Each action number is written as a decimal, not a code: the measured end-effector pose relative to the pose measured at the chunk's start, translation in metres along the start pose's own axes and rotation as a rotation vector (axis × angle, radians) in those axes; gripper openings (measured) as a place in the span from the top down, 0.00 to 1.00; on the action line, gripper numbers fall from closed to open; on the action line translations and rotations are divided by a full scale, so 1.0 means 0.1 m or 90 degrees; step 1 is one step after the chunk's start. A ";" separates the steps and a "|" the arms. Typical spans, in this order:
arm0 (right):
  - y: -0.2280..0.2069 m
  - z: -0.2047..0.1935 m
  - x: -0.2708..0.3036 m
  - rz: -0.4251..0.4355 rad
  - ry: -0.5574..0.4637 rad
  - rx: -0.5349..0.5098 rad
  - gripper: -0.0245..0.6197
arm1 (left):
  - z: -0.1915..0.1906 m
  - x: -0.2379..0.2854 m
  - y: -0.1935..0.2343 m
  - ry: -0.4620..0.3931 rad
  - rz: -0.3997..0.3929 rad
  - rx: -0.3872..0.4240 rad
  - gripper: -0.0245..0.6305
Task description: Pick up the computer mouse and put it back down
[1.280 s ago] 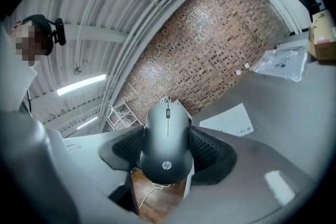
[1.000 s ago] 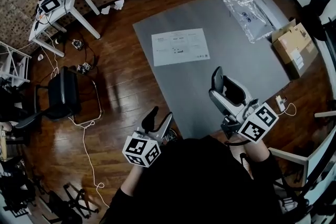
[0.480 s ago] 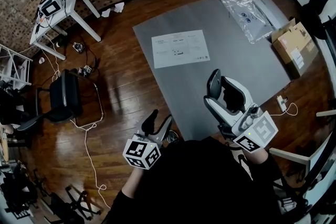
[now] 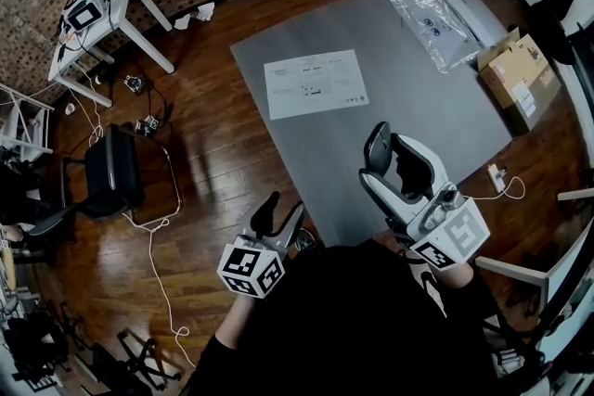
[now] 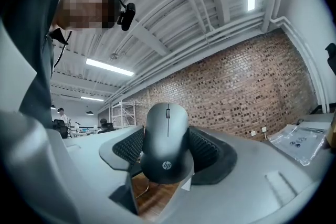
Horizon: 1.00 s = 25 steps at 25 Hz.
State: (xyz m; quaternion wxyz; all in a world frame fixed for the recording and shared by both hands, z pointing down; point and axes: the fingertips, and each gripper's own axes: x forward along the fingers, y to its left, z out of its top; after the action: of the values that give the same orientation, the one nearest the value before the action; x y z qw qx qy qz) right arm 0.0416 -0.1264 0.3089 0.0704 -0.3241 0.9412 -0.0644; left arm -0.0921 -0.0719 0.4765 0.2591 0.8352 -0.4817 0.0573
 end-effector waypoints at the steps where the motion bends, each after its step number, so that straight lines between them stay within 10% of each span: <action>1: 0.00 -0.01 -0.01 0.000 0.002 -0.003 0.53 | 0.00 0.00 0.00 0.001 -0.001 0.000 0.63; 25: -0.42 -0.30 -0.01 -0.128 0.095 -0.103 0.53 | -0.02 0.04 0.01 0.009 0.003 -0.004 0.63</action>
State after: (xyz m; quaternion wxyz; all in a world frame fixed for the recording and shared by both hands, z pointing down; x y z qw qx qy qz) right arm 0.0624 -0.1559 0.3449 -0.0329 -0.4154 0.9088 -0.0188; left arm -0.0906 -0.0749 0.4800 0.2653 0.8329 -0.4817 0.0621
